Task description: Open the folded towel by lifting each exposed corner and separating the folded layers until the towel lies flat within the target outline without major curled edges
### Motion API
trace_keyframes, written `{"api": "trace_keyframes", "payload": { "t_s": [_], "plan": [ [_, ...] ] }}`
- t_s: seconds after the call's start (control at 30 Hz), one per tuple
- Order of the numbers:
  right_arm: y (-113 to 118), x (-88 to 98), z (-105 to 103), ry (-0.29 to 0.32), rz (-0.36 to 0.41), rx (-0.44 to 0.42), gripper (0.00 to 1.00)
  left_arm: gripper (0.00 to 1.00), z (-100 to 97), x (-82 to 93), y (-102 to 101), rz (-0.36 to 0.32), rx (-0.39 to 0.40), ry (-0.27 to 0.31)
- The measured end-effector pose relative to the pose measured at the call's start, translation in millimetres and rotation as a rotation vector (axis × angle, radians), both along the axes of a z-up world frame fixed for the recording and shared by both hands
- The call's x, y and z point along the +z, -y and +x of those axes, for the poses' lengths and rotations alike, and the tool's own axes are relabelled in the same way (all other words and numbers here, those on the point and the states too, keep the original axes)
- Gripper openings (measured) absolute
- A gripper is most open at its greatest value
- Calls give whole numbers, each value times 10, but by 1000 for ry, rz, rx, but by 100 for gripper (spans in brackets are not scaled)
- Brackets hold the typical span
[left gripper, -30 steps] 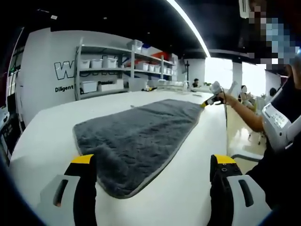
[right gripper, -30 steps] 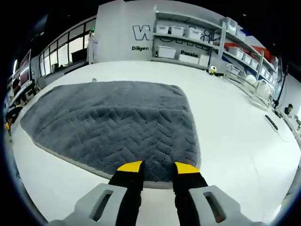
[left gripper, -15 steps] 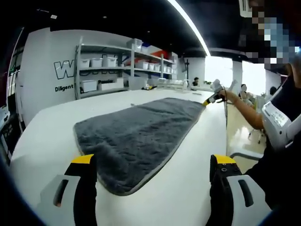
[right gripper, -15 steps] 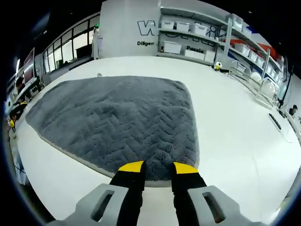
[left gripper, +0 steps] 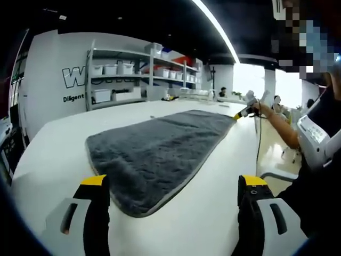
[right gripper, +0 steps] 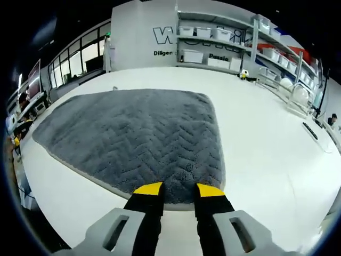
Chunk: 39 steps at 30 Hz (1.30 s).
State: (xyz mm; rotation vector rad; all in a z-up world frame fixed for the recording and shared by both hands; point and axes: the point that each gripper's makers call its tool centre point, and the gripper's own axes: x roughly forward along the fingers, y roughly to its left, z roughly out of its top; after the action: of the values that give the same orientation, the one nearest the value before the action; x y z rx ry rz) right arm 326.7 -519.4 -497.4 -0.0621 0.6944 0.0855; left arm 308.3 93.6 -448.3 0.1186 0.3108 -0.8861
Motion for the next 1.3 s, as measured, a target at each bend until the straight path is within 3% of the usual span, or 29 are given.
{"api": "trace_keyframes", "payload": {
  "t_s": [0.6, 0.73, 0.87, 1.1, 1.3],
  "plan": [
    [1, -2, -200, 11, 23, 0, 21, 98, 4, -23, -52, -8, 14, -9],
    [14, 32, -183, 20, 15, -16, 37, 98, 24, -17, -63, -12, 22, -11],
    [-39, 108, -209, 28, 10, -8, 38, 97, 46, -10, -95, -21, 37, -20],
    [-194, 326, -275, 90, 15, 37, 70, 97, 74, -15, -128, -30, 59, -28],
    [-339, 415, -356, 108, -20, 74, 90, 97, 75, -33, -105, -32, 64, -31]
  ]
}}
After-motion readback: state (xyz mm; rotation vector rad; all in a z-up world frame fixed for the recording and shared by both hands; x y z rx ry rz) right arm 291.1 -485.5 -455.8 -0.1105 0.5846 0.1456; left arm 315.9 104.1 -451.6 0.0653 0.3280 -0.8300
